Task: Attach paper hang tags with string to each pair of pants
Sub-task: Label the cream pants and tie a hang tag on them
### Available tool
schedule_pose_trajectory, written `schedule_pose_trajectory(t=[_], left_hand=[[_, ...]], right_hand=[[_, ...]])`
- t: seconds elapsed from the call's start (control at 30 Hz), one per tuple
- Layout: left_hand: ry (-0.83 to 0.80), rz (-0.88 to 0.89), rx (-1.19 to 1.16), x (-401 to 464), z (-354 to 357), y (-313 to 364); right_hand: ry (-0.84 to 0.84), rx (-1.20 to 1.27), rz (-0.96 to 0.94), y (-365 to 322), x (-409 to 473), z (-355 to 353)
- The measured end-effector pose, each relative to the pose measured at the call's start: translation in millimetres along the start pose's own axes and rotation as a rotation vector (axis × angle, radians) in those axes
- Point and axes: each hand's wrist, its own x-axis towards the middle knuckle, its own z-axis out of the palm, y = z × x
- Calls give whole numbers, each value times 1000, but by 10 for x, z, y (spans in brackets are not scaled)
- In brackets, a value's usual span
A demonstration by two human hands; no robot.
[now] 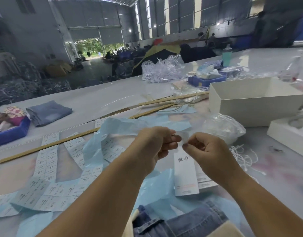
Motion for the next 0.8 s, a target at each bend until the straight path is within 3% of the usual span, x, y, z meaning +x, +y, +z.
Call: schedule_pose_trajectory(t=[0.17, 0.27, 0.5, 0.67, 0.8], left_hand=[[38, 132, 334, 150, 144, -76], [81, 191, 403, 291, 157, -224], [156, 212, 337, 581, 211, -674], [267, 192, 863, 713, 80, -1034], [205, 126, 1031, 722, 92, -1145]], right_hand=[[-122, 300, 256, 182, -12, -121], [-211, 419, 371, 265, -19, -123], [-156, 114, 462, 497, -25, 29], [-155, -55, 460, 646, -50, 121], [-234, -227, 426, 728, -94, 232]])
